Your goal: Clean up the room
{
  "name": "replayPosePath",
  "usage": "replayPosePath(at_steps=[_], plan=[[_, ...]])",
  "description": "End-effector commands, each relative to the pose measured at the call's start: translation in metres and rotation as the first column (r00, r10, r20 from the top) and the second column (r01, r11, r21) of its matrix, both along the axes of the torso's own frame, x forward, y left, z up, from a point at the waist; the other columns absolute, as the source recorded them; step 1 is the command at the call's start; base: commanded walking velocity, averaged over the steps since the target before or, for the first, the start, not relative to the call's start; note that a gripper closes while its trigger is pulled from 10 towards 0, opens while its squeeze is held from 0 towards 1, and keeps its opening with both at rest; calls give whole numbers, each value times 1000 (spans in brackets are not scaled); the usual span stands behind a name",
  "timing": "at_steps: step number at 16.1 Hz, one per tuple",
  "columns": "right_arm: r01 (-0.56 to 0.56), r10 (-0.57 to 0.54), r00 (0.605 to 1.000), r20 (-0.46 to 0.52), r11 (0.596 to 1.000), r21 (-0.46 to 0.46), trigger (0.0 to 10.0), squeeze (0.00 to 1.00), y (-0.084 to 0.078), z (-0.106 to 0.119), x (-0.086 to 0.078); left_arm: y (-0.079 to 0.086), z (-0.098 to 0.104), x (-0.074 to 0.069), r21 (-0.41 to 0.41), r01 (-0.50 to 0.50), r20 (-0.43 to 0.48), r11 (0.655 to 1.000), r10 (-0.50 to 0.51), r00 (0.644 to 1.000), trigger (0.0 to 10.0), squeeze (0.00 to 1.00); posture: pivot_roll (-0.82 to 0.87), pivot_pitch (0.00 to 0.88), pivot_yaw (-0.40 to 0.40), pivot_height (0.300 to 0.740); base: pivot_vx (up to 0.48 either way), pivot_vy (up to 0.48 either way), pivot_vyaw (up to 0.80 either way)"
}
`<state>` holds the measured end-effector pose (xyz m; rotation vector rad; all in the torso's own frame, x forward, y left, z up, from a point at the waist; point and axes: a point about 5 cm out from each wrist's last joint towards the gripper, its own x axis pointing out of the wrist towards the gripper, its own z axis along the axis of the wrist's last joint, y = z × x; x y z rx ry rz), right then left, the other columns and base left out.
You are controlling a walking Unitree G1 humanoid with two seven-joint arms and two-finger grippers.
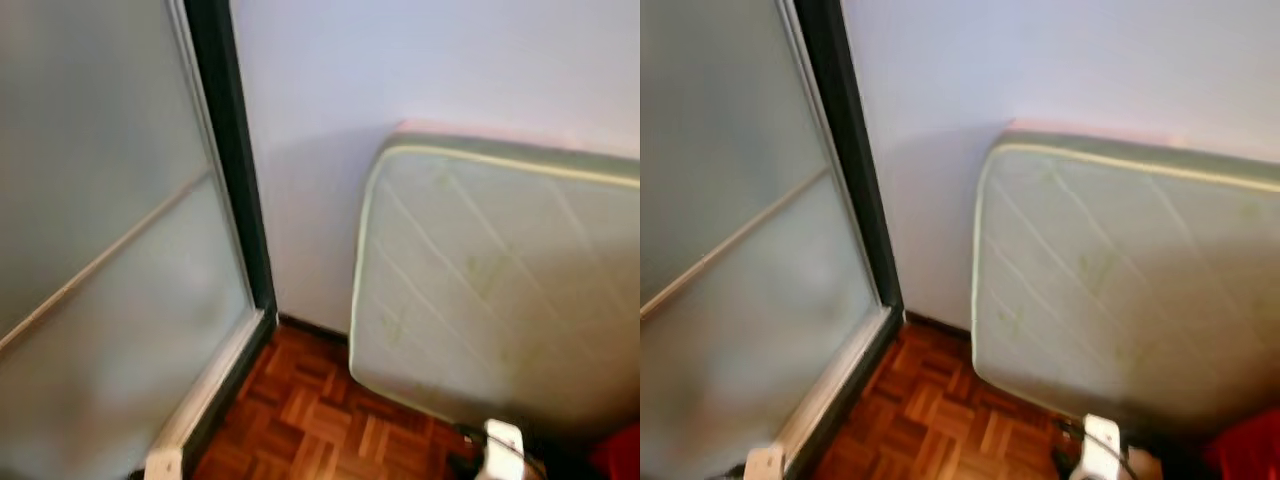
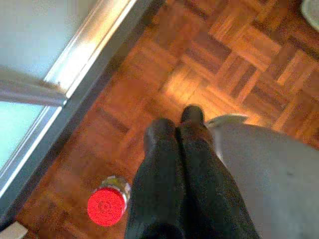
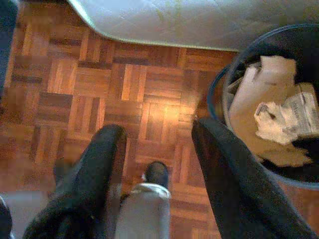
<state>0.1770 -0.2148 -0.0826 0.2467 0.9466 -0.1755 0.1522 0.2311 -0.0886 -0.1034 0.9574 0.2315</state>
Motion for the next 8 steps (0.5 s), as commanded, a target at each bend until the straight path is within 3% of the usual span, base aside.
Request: replayPosePath(at_steps=[1,5,8], plan=[[6,-6,1000,-11,1000,0,10000,0,-1,-1,-3,2,2,4,3,-5,8,1000,5,1000,10000,0,50,0,-32,740,0,0,0],[7,-7,1000,-16,1000,0,10000,0,-2,-1,-3,2,3,6,2,-9,15,1000,9,1000,10000,0,52,0,-45,740,0,0,0],[-9,9,1000,-26,1000,-7,10000,0,-3,-1,-3,5,4,6,3,-21,22,1000,21,1000,10000,0,58,0,-52,740,0,0,-696]])
